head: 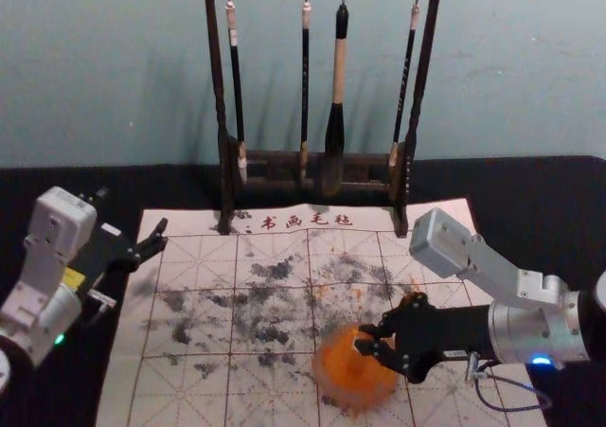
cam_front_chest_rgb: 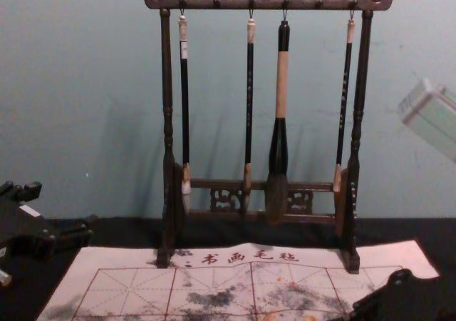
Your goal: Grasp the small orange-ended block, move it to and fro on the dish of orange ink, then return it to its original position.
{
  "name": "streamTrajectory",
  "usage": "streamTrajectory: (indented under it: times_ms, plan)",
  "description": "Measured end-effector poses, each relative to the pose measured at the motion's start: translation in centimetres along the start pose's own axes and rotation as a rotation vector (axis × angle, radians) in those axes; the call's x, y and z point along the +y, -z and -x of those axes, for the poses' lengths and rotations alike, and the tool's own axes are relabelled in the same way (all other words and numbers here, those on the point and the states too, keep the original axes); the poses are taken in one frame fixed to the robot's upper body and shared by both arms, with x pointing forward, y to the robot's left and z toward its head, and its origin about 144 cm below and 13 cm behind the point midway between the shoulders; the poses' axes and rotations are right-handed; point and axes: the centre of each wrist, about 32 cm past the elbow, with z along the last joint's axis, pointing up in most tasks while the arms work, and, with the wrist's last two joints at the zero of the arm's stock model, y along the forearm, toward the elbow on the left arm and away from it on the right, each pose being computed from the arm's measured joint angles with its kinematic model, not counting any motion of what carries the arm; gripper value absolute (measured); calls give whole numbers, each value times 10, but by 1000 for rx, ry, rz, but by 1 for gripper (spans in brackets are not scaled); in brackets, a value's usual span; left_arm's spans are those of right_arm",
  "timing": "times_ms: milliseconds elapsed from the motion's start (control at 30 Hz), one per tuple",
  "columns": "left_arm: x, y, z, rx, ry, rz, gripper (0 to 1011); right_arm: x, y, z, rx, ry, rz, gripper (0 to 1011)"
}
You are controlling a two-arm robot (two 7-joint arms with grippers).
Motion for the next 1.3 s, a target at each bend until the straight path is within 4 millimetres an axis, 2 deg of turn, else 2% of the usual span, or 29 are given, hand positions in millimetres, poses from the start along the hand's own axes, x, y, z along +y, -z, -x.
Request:
streamTrajectory:
  times_ms: [767, 1300]
  plan:
    - [0, 0, 0, 0, 0, 0, 1001, -11, 5, -5, 18, 52, 12, 86]
    - [0, 0, 0, 0, 0, 0, 1001, -18, 5, 0, 24, 26, 7, 86]
